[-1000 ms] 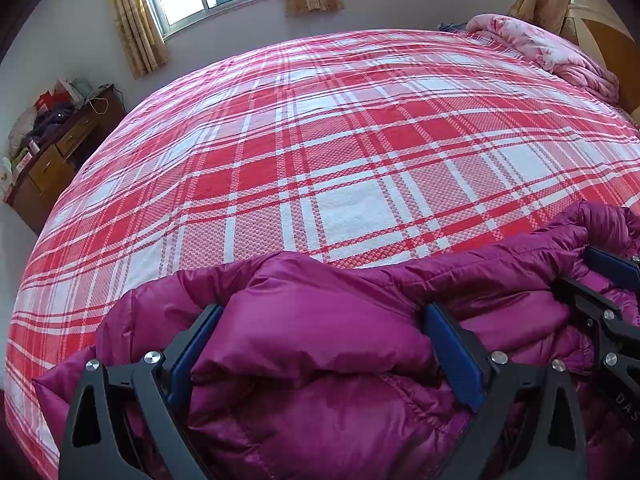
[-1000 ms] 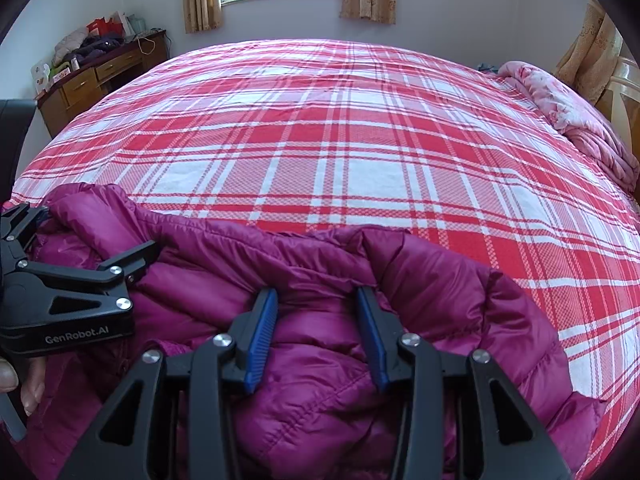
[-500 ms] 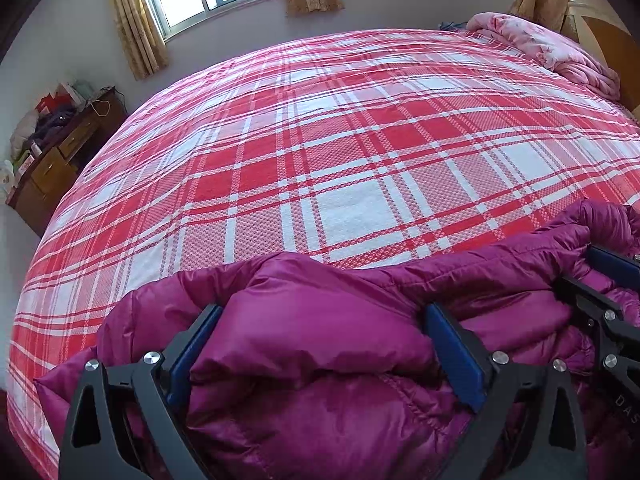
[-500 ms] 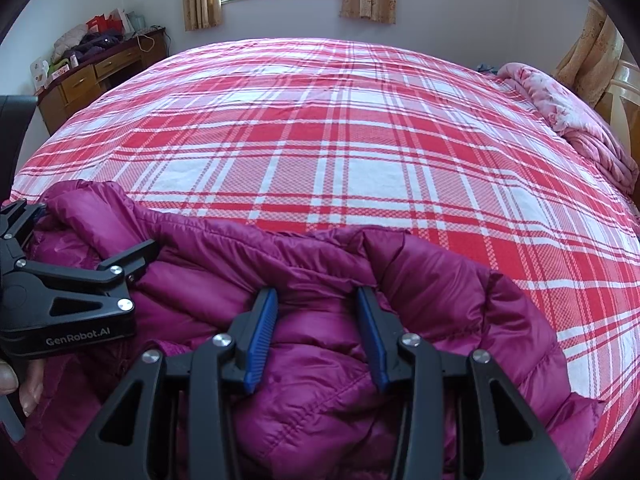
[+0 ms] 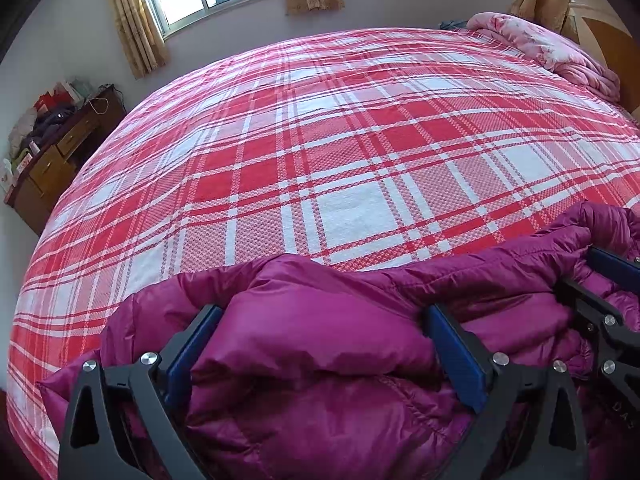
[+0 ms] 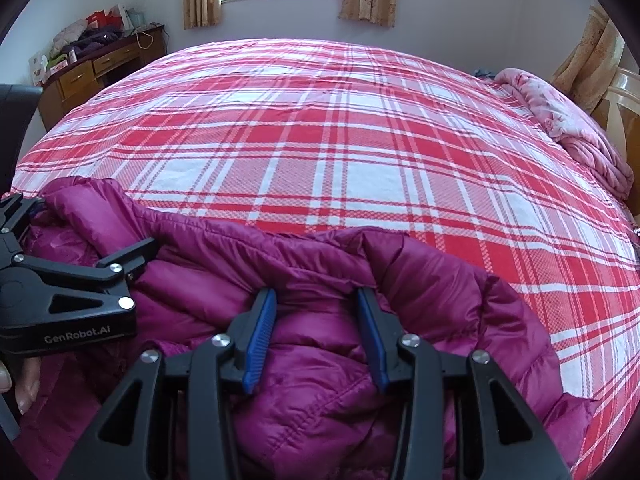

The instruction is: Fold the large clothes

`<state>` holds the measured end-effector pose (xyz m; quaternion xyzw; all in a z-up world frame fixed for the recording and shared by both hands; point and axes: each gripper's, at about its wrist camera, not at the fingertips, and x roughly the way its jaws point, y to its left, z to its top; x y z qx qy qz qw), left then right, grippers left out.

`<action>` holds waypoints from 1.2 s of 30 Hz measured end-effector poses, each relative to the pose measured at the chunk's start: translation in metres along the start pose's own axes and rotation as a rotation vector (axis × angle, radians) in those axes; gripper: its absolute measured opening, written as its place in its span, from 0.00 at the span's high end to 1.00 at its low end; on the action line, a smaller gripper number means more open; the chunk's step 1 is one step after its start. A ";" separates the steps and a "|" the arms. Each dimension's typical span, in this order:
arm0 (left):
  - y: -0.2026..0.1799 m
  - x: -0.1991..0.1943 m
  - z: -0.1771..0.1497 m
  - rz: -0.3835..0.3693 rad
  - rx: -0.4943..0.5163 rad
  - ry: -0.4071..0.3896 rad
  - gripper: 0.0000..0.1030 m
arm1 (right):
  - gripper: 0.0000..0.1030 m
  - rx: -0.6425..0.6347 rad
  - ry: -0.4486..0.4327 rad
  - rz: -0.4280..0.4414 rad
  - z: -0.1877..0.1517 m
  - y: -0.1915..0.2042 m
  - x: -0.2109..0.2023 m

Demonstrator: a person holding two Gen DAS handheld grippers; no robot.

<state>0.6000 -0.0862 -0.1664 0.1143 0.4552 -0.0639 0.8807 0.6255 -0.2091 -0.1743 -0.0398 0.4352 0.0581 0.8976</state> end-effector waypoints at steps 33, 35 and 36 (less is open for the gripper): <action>0.089 -0.196 -0.293 0.069 -0.031 -0.021 0.02 | 0.17 0.216 0.015 -0.024 -0.252 -0.031 -0.214; 0.087 -0.202 -0.302 0.070 -0.035 -0.018 0.02 | 0.17 0.217 0.023 -0.034 -0.269 -0.027 -0.222; 0.087 -0.206 -0.308 0.062 -0.043 -0.017 0.02 | 0.17 0.219 0.024 -0.031 -0.276 -0.025 -0.225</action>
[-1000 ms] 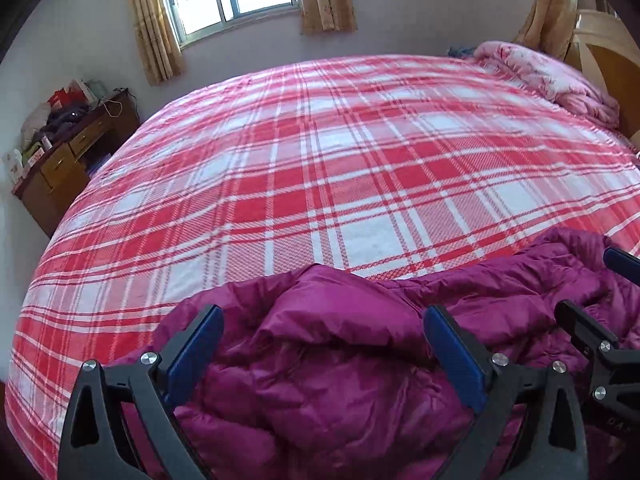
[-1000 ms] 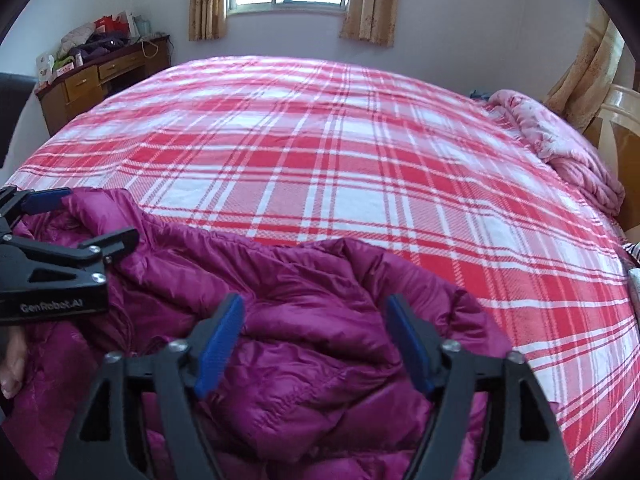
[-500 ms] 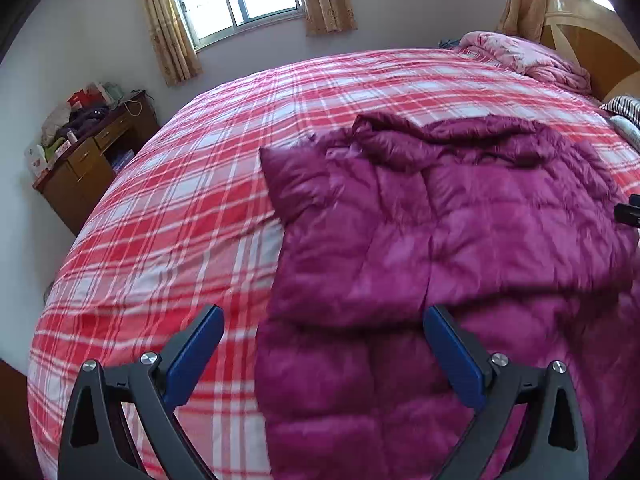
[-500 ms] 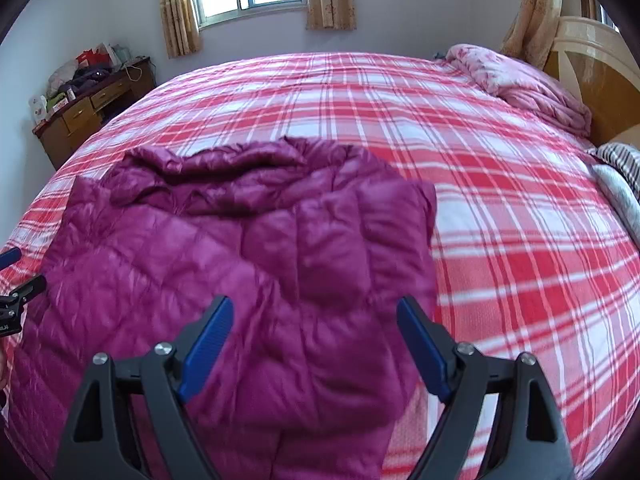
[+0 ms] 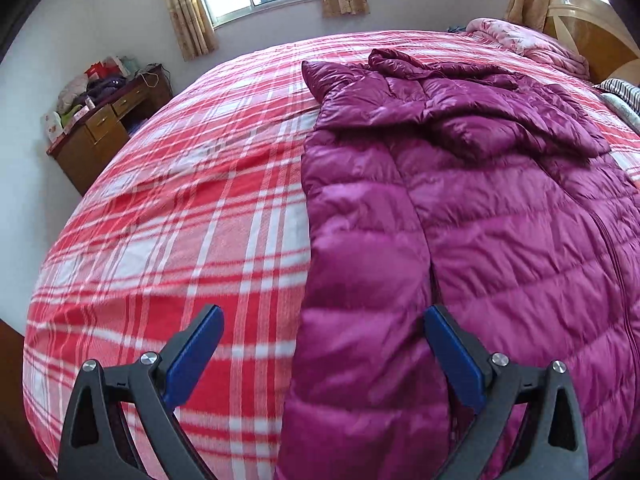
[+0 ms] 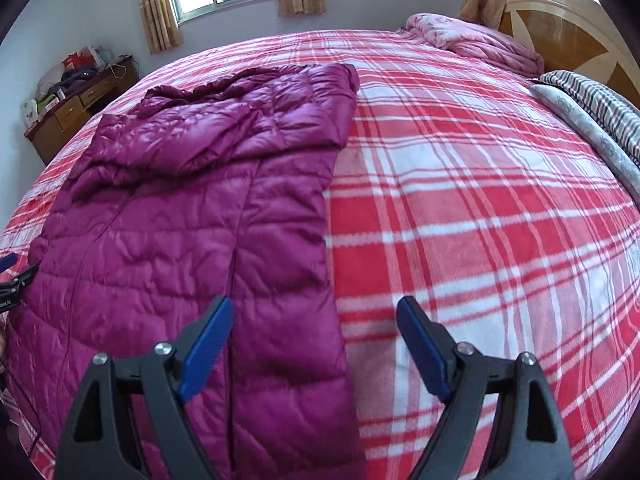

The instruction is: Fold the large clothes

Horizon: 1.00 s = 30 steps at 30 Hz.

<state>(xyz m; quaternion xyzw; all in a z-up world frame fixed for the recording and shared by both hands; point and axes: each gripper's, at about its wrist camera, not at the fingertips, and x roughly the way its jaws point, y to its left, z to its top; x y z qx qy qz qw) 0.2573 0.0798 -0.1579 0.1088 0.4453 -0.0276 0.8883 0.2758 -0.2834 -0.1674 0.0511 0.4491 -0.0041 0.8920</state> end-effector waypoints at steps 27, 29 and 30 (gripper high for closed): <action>0.008 -0.053 -0.087 -0.121 -0.062 0.054 0.03 | 0.35 0.025 0.024 0.087 -0.110 0.004 -0.052; 0.006 -0.055 -0.088 -0.125 -0.050 0.051 0.09 | 0.50 0.042 0.022 0.117 -0.109 0.003 -0.053; 0.004 -0.057 -0.088 -0.137 -0.038 0.045 0.23 | 0.55 0.049 0.023 0.137 -0.109 0.002 -0.053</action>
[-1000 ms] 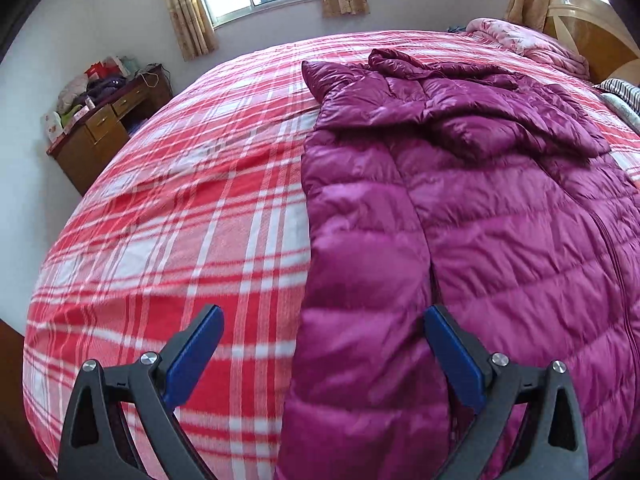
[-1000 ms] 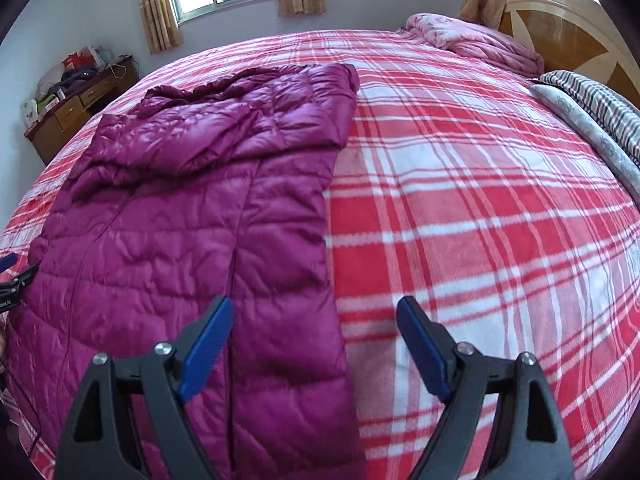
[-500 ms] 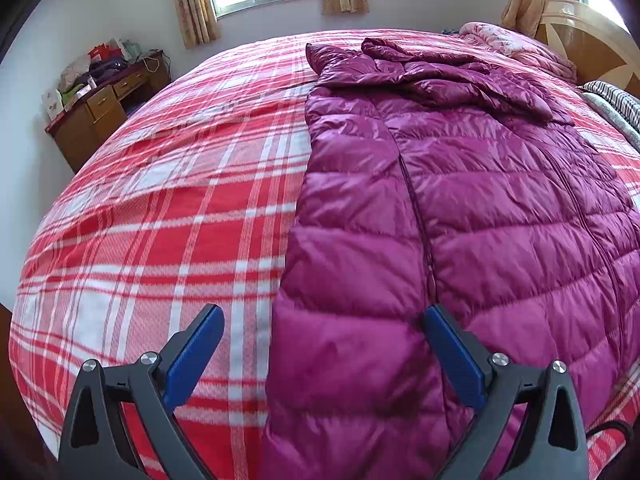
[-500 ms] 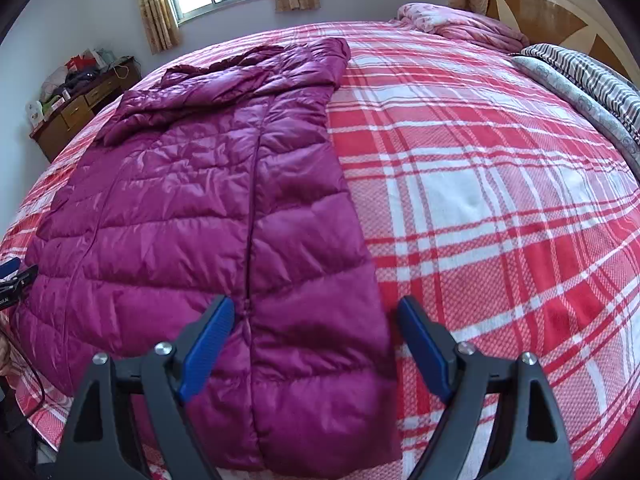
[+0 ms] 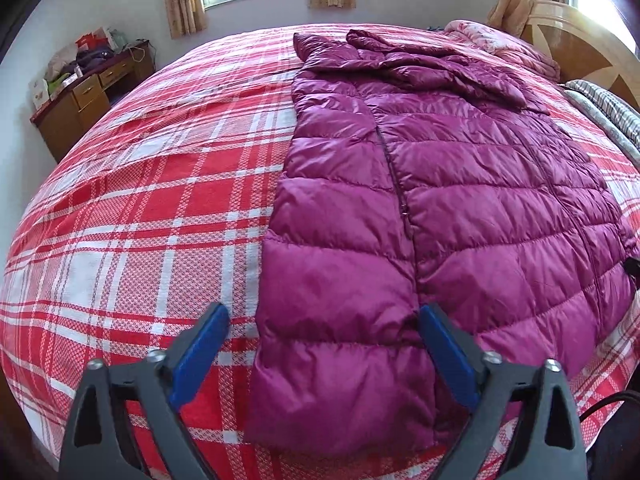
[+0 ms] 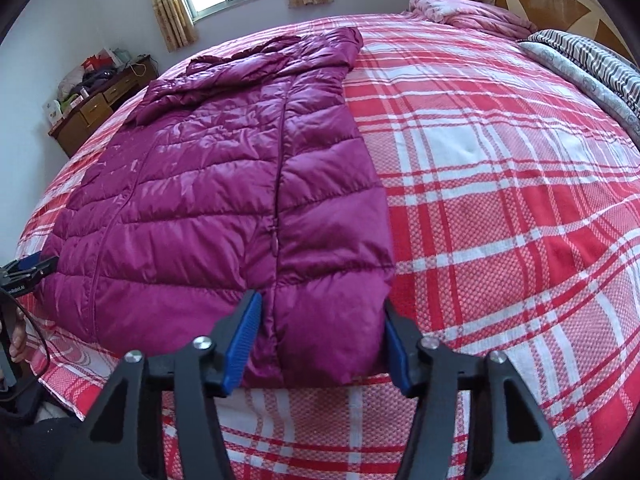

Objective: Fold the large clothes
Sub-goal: 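Grasp the jacket hem end with both tools and lift it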

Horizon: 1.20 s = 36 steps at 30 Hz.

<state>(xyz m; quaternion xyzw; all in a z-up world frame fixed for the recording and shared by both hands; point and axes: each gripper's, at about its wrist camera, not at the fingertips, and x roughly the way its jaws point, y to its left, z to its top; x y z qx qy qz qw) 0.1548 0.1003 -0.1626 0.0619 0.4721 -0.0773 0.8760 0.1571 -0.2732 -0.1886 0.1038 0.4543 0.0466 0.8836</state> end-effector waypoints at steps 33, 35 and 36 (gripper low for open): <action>0.011 -0.121 0.129 -0.026 0.017 -0.442 0.95 | 0.93 -0.057 -0.557 -0.011 0.089 0.046 -0.142; 0.012 -0.101 0.150 -0.002 0.008 -0.441 0.95 | 0.93 -0.030 -0.556 -0.020 0.106 0.040 -0.131; 0.011 -0.092 0.160 0.012 0.015 -0.439 0.95 | 0.93 -0.023 -0.561 -0.028 0.114 0.038 -0.126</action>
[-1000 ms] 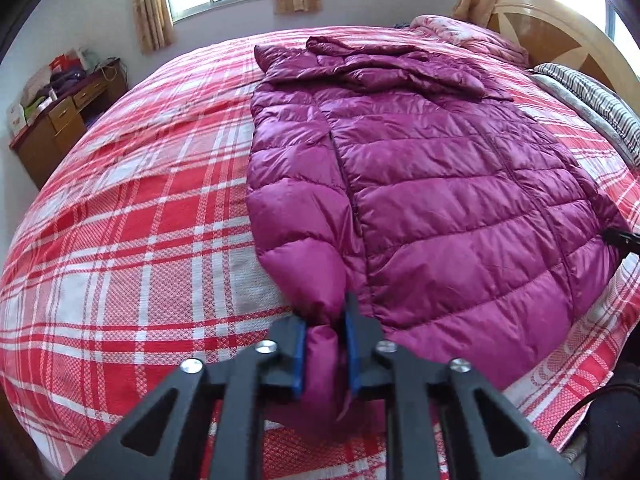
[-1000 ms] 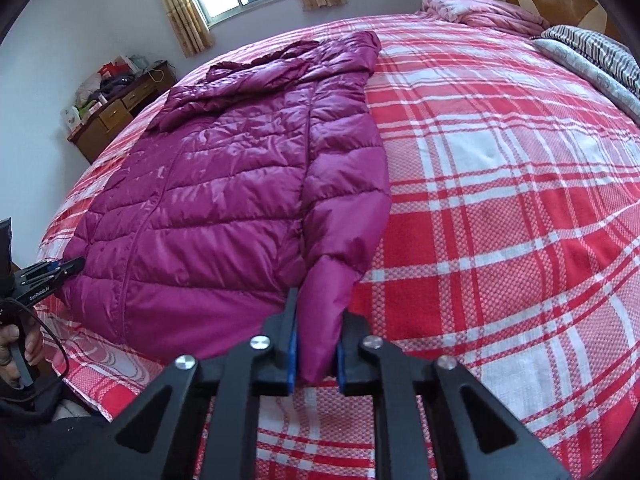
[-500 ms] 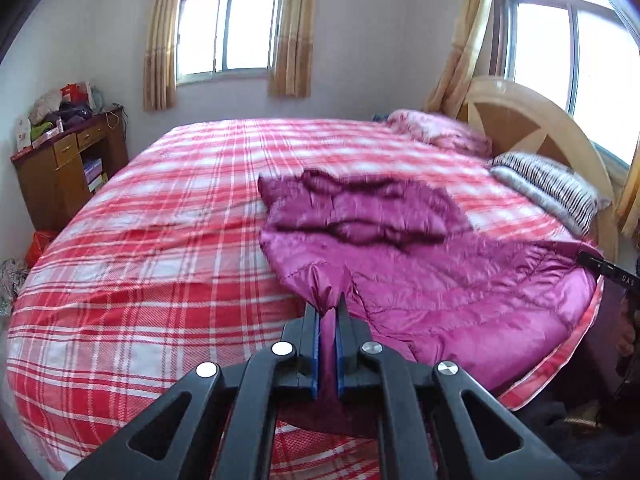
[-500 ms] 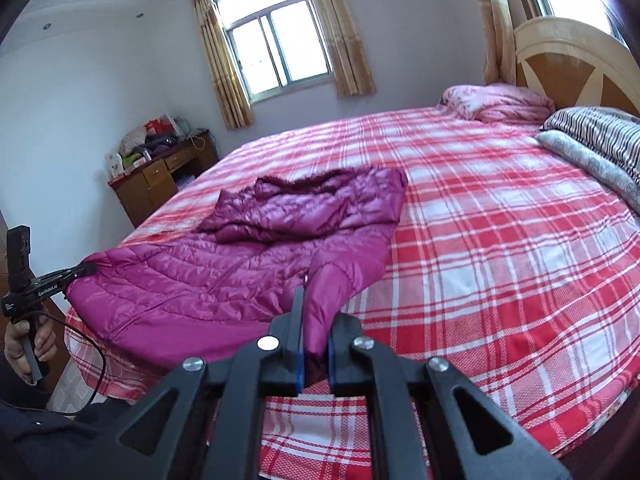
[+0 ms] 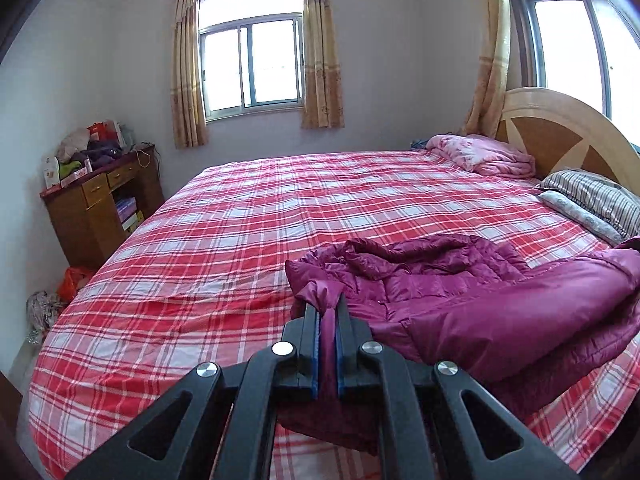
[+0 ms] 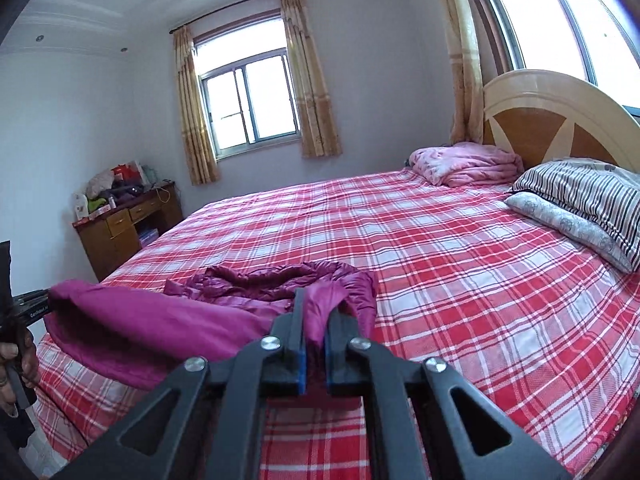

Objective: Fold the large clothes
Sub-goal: 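Grasp the jacket hem end with both tools and lift it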

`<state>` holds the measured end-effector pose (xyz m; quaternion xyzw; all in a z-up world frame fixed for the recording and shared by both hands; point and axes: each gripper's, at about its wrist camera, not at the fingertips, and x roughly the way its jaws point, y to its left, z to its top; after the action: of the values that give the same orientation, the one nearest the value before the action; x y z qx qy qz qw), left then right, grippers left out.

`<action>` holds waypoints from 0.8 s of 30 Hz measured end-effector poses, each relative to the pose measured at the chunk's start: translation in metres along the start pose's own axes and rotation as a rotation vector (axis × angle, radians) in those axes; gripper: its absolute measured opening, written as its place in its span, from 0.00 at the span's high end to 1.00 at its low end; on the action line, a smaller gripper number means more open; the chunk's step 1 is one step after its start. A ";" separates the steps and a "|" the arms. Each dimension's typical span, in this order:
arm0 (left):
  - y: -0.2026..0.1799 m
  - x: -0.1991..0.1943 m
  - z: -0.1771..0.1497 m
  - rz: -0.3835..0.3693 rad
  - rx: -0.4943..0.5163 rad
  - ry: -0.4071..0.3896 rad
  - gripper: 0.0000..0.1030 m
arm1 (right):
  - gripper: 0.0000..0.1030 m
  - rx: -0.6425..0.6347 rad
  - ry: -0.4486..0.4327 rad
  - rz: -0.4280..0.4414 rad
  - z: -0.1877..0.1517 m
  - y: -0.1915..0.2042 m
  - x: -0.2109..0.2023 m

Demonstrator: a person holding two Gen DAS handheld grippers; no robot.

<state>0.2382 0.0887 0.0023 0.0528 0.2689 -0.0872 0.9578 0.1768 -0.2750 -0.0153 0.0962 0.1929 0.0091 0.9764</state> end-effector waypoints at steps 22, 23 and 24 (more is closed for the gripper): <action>0.011 0.240 0.048 0.024 -0.023 0.212 0.84 | 0.93 -0.032 0.238 -0.131 0.024 -0.025 0.234; 0.014 0.241 0.050 0.024 -0.027 0.211 0.80 | 0.93 -0.033 0.247 -0.135 0.023 -0.026 0.240; 0.018 0.240 0.052 0.029 -0.029 0.197 0.67 | 0.93 -0.033 0.260 -0.140 0.021 -0.028 0.246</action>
<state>0.4697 0.0651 -0.0785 0.0514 0.3623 -0.0638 0.9284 0.4117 -0.2928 -0.0939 0.0646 0.3236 -0.0435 0.9430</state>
